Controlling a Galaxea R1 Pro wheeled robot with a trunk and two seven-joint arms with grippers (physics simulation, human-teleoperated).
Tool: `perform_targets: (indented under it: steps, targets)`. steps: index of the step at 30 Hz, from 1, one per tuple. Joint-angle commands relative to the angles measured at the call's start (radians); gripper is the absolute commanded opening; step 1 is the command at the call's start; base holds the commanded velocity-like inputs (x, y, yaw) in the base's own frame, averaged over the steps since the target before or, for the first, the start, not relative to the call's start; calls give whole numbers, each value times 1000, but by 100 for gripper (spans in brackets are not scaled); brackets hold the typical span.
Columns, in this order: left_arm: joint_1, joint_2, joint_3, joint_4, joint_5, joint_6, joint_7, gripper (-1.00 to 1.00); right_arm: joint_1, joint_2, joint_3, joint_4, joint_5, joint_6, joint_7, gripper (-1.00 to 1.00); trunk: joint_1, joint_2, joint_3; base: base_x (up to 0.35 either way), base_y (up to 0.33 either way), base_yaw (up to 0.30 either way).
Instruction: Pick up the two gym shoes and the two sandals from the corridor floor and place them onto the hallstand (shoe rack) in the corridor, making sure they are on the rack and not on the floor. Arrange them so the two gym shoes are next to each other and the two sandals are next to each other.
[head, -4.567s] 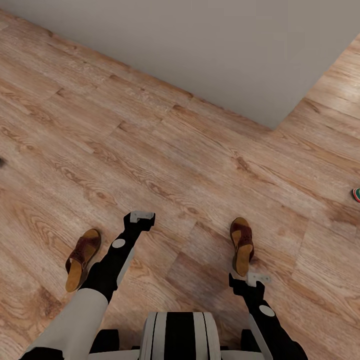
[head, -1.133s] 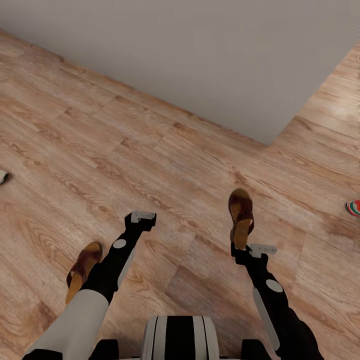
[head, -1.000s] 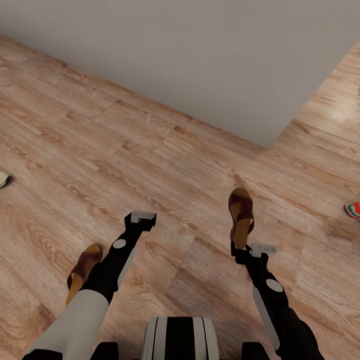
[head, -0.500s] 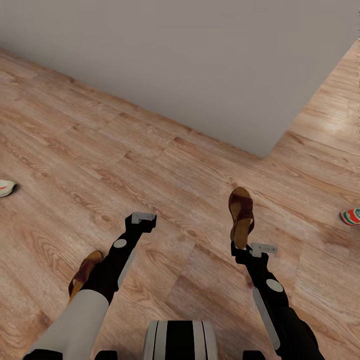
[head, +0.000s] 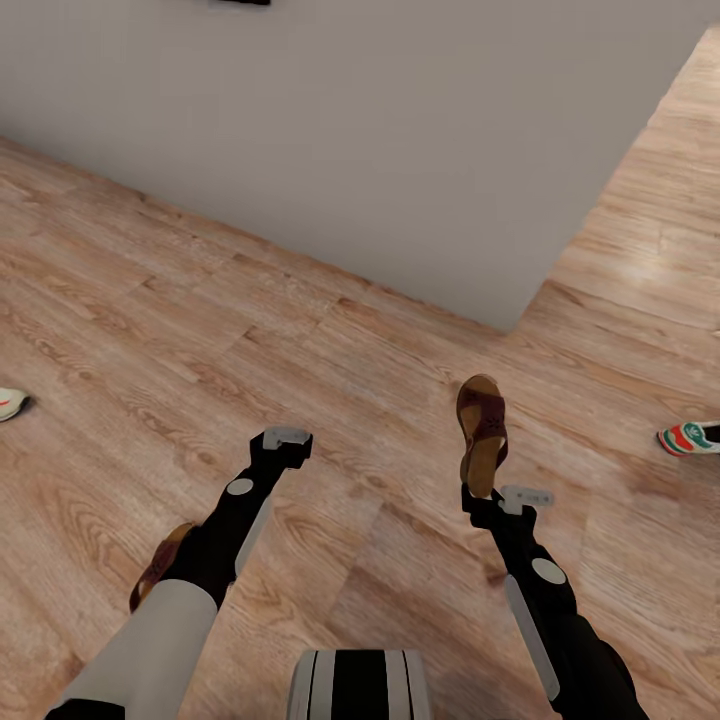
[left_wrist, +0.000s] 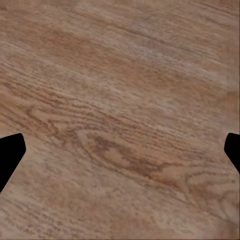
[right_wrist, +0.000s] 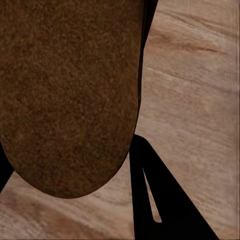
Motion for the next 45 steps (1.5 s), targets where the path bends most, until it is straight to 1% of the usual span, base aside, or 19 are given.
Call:
perform_targets:
  steps: [1, 45]
  targets:
    - [0, 0, 0, -2, -7, 6, 0, 100, 0, 0, 1, -1, -13, 5, -6, -100, -1, 0, 5, 0, 0, -211]
    - [0, 1, 1, -2, -6, 7, 0, 100, -1, 0, 0, -1, -14, 4, -6, -100, -20, 10, 232, 0, 0, -221]
